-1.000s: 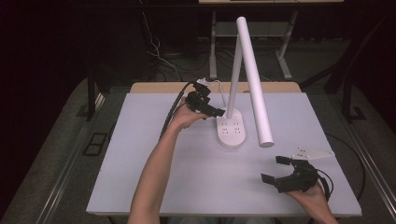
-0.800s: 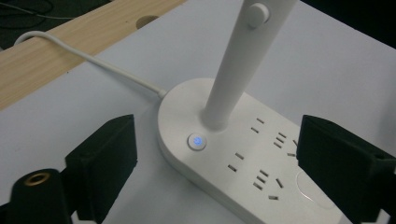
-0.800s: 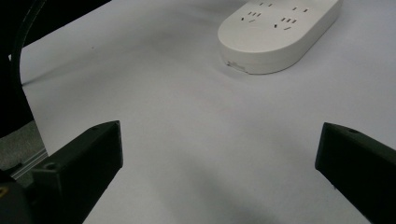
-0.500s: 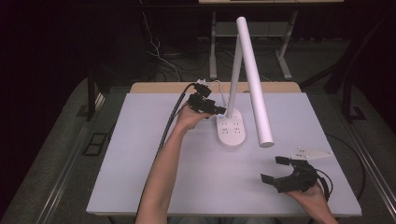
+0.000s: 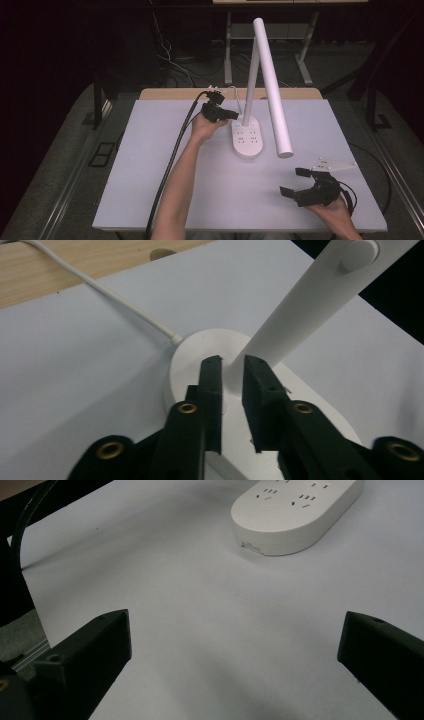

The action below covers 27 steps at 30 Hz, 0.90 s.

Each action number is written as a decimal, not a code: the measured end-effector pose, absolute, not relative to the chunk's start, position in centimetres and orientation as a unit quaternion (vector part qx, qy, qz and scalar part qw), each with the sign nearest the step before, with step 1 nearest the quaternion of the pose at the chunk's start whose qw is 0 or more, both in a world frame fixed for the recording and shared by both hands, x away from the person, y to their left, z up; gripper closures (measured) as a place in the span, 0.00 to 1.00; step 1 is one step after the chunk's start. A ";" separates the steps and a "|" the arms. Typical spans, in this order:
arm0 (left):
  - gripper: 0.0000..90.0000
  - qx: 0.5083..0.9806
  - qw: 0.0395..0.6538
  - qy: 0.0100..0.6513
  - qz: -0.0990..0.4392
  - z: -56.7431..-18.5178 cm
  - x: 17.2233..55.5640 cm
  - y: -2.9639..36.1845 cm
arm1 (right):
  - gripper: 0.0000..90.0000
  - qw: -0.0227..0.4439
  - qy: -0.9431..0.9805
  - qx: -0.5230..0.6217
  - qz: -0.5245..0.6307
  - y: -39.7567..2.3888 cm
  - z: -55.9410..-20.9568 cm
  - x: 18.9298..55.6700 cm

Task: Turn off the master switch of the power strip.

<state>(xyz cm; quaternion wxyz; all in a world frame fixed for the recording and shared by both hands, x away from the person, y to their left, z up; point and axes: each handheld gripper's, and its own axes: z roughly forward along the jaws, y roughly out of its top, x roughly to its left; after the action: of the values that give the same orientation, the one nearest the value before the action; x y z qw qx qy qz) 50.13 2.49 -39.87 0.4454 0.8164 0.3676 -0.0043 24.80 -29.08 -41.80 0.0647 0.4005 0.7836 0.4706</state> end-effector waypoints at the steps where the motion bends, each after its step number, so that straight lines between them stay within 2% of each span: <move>1: 0.93 0.817 0.444 0.368 -0.005 -39.9 50.2 2.5 | 0.00 0.065 0.783 0.401 0.471 -29.1 -41.8 24.8; 5: 0.99 0.799 0.460 0.386 -0.018 -40.3 50.2 2.2 | 0.00 0.065 0.783 0.401 0.471 -29.2 -41.8 24.8; 27: 0.99 0.816 0.434 0.379 -0.030 -42.4 50.5 1.4 | 0.00 0.066 0.783 0.404 0.469 -29.3 -41.8 24.7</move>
<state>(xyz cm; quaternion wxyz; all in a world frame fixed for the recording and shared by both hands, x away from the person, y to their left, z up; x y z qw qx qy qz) 50.50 1.37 -42.37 0.4345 0.8165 0.3791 -0.0301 24.72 -29.30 -41.81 0.0658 0.4037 0.7826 0.4693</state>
